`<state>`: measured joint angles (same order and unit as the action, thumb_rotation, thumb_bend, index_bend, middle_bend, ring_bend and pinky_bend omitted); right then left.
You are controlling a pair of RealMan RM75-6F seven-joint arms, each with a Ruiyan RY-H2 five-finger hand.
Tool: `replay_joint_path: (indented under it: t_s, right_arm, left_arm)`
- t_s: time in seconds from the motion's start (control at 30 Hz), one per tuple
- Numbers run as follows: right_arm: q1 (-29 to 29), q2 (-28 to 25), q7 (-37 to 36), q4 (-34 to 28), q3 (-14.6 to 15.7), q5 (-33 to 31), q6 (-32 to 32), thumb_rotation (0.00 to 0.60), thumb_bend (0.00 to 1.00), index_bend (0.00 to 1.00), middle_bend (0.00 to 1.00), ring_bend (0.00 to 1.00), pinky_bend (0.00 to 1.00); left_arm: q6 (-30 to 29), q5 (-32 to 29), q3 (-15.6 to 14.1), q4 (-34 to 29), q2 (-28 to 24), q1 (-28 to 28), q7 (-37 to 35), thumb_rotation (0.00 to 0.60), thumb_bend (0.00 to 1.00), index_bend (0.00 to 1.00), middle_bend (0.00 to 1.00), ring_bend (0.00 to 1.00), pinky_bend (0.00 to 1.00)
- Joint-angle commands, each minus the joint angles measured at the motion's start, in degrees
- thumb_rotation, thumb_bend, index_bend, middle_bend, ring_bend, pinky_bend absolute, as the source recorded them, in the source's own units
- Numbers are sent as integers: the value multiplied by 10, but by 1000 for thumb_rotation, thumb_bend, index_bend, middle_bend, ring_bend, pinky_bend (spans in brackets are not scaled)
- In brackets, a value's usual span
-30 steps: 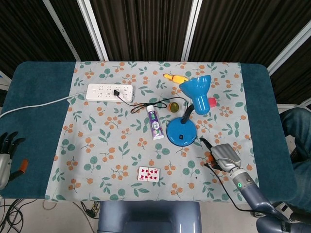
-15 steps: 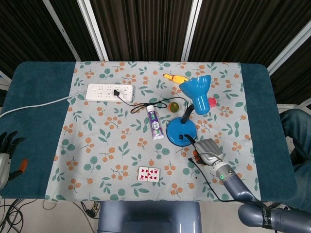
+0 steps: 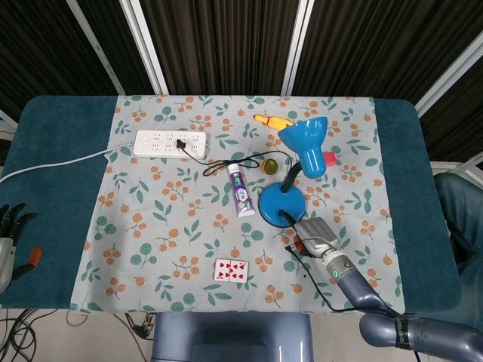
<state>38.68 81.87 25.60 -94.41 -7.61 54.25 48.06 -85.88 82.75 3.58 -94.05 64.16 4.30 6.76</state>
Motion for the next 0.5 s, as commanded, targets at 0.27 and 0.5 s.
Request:
replay_joint_path:
  t_s: [0.27, 0.5]
  right_arm:
    - [12, 11, -2, 19, 10, -11, 3, 600, 740, 0, 774, 853, 959]
    - [20, 16, -6, 28, 15, -19, 0, 600, 740, 0, 774, 853, 977]
  left_arm:
    - [0, 0, 0, 1, 0, 0, 1, 600, 364, 203, 66, 1, 97]
    - [0, 0, 0, 2, 1, 0, 2, 600, 364, 203, 66, 1, 95]
